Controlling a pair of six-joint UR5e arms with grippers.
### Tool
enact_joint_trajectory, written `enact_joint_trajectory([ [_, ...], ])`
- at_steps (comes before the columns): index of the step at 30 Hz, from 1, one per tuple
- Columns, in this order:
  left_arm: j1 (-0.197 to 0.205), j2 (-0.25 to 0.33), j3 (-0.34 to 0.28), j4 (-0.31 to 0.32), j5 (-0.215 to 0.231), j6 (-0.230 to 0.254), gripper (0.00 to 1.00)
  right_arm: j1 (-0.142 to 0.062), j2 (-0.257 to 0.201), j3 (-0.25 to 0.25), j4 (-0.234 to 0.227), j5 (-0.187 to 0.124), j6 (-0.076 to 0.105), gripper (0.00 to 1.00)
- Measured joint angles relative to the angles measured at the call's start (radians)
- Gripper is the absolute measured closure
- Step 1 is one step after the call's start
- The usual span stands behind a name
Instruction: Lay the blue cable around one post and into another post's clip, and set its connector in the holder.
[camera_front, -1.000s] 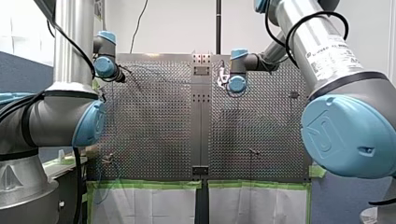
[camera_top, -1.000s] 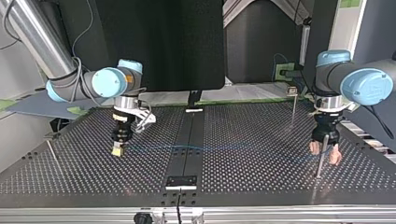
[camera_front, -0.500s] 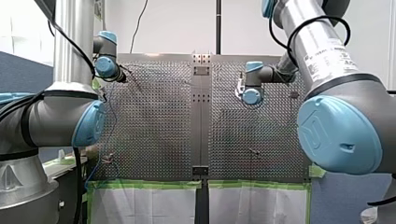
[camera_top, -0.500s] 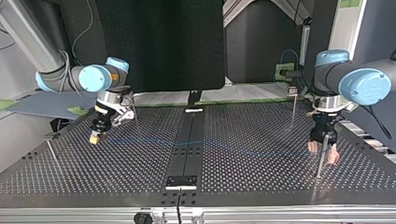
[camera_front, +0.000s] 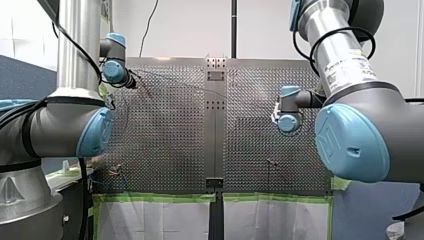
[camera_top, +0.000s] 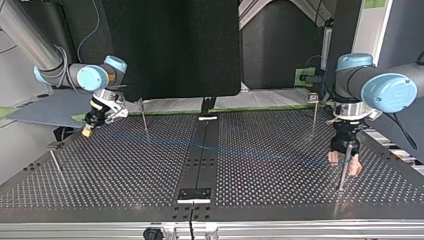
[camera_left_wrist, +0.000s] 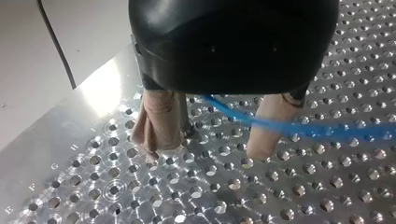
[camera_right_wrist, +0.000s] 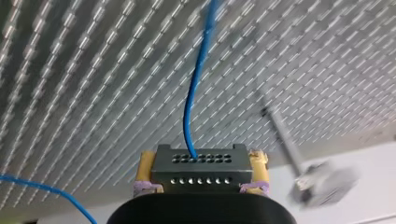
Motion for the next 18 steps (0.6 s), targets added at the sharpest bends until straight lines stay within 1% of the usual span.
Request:
enact_joint_trajectory([
  [2,-0.002,0.0,0.0,0.0,-0.002,0.0,0.0,-0.02,0.02,0.02,-0.02,0.004,0.016,1.0],
  [4,-0.003,0.0,0.0,0.0,-0.003,0.001,0.0,-0.032,0.036,0.036,-0.036,0.007,0.031,1.0],
  [5,-0.004,0.0,0.0,0.0,-0.003,0.001,0.0,-0.037,0.047,0.047,-0.047,0.008,0.041,1.0],
  [8,-0.006,0.0,0.0,0.0,-0.004,0.001,0.0,-0.044,0.075,0.075,-0.075,0.01,0.06,1.0],
  [9,-0.007,0.0,0.0,0.0,-0.005,0.001,0.0,-0.045,0.083,0.083,-0.083,0.01,0.064,1.0],
  [11,-0.009,0.0,0.0,0.0,-0.008,0.001,0.0,-0.046,0.102,0.102,-0.102,0.009,0.066,1.0],
  [13,-0.01,0.0,-0.001,0.0,-0.012,0.001,0.0,-0.047,0.117,0.118,-0.118,0.009,0.065,1.0],
  [16,-0.01,0.0,0.0,0.0,-0.016,0.001,0.0,-0.048,0.144,0.144,-0.144,0.007,0.053,1.0],
  [18,-0.011,0.0,0.0,0.0,-0.017,0.001,0.0,-0.049,0.162,0.162,-0.162,0.007,0.04,1.0],
])
